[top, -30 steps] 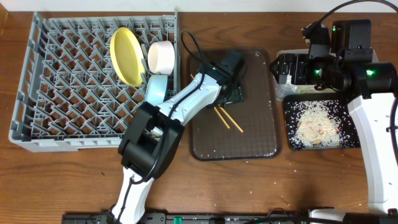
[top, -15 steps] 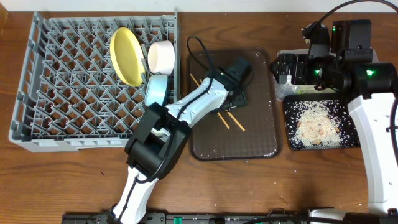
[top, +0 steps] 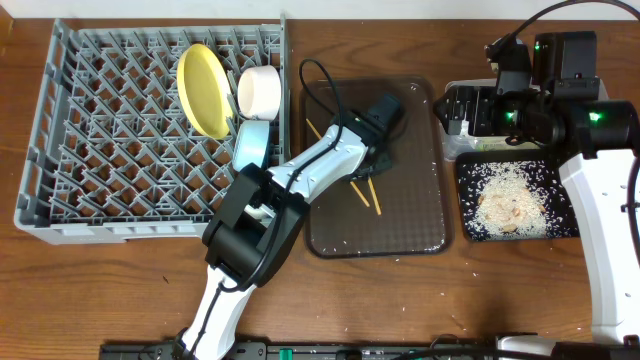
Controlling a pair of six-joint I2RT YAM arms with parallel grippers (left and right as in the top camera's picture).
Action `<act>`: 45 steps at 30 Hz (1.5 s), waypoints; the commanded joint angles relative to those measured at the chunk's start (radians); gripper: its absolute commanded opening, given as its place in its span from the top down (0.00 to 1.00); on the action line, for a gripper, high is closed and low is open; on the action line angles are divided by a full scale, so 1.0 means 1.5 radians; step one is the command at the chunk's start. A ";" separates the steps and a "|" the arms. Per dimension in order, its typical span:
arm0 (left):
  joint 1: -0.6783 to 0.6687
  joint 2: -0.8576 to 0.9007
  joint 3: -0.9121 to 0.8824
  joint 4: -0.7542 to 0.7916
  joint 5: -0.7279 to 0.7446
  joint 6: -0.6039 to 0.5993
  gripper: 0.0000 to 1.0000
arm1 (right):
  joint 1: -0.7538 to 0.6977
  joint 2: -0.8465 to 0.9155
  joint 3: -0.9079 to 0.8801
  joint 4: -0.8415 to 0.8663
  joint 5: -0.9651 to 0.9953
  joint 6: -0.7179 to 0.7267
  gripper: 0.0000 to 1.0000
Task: Sort waste into correct bins and load items into the dishwasher
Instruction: 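Move the left gripper to the chopsticks on the tray and grasp one, then carry the chopstick left into the dish rack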
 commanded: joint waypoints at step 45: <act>0.304 -0.354 -0.116 -0.272 -0.302 0.416 0.92 | 0.001 0.004 0.001 -0.001 0.002 0.001 0.01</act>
